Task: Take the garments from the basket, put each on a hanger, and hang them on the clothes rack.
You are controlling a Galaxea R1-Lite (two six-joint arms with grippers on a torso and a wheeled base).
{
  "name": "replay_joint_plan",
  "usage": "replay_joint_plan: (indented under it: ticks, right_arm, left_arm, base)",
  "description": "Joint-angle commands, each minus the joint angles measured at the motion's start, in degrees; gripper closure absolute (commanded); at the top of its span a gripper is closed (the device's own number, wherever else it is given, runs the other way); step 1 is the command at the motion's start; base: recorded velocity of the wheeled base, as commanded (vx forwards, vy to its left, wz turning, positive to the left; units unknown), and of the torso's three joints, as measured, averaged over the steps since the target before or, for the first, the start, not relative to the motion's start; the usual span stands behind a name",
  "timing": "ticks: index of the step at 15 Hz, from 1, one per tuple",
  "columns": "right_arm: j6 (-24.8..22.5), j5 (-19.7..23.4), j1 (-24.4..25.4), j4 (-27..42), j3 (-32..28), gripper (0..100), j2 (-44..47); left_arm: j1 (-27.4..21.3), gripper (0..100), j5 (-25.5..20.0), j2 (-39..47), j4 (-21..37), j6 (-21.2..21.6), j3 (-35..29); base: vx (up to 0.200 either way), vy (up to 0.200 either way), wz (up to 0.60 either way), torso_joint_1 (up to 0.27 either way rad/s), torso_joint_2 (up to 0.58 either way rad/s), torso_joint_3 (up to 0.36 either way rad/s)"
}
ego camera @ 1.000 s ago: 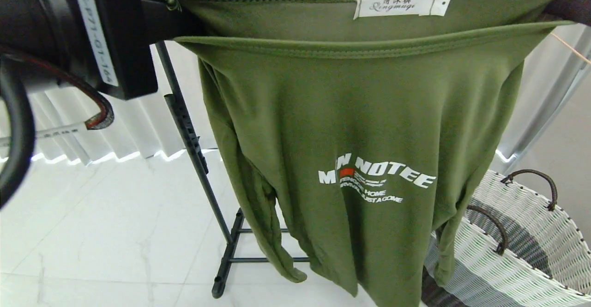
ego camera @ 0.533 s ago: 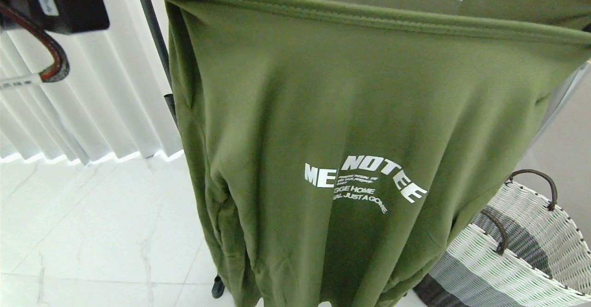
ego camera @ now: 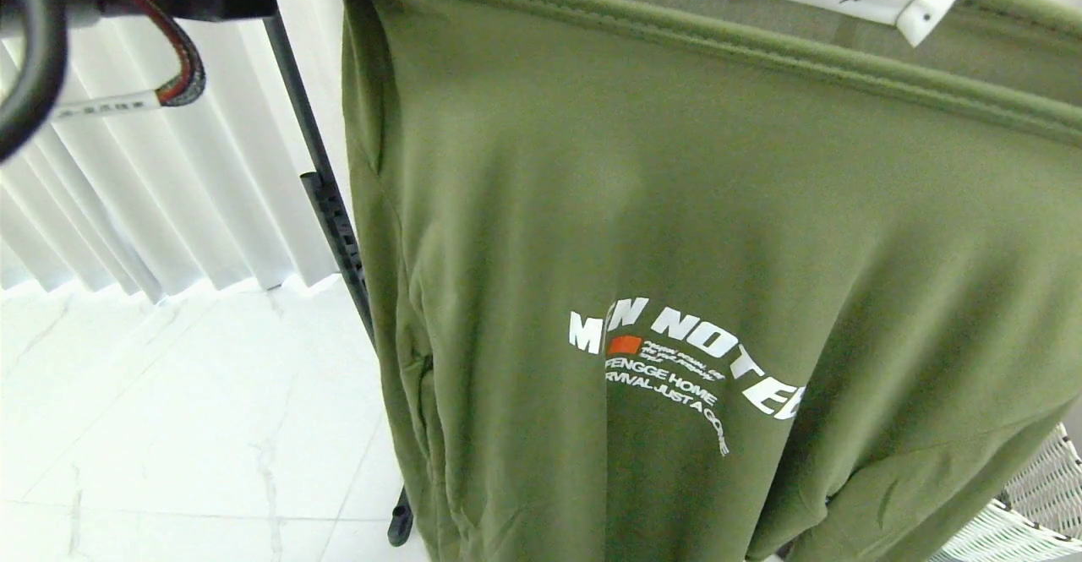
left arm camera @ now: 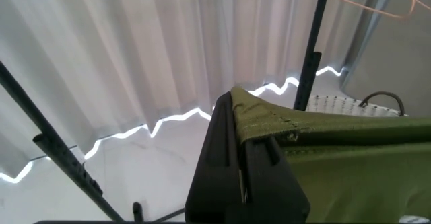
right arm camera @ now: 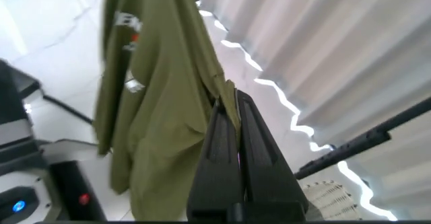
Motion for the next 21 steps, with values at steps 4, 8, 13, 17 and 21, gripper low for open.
replay_joint_plan:
  ticks: [4, 8, 13, 17, 21]
  right_arm:
    - [-0.06, 0.11, 6.02, 0.01, 2.56, 100, -1.02]
    - [0.03, -5.17, 5.49, -0.34, 3.35, 100, -1.2]
    - [1.09, -13.87, 5.4, -16.69, 4.76, 100, 4.25]
    - [0.12, -14.75, 5.49, -31.9, 2.21, 100, 14.18]
    - [-0.67, -15.45, 5.4, -32.51, 2.21, 100, 14.53]
  left_arm:
    - [0.28, 100, 0.36, 2.79, -0.64, -0.08, 0.51]
    - [0.46, 100, 1.06, 0.33, 2.26, -3.33, 3.14]
    - [-6.75, 100, 1.06, -8.64, 21.95, -7.2, 2.7]
    - [-20.55, 100, 1.24, -10.83, 23.88, -7.2, 3.05]
    - [-25.73, 100, 10.2, -10.57, 23.8, -7.2, 5.25]
  base:
    - [0.0, 0.0, 0.0, 0.0, 0.0, 0.0]
    - [0.0, 0.0, 0.0, 0.0, 0.0, 0.0]
    - [0.0, 0.0, 0.0, 0.0, 0.0, 0.0]
    - [0.0, 0.0, 0.0, 0.0, 0.0, 0.0]
    - [0.0, 0.0, 0.0, 0.0, 0.0, 0.0]
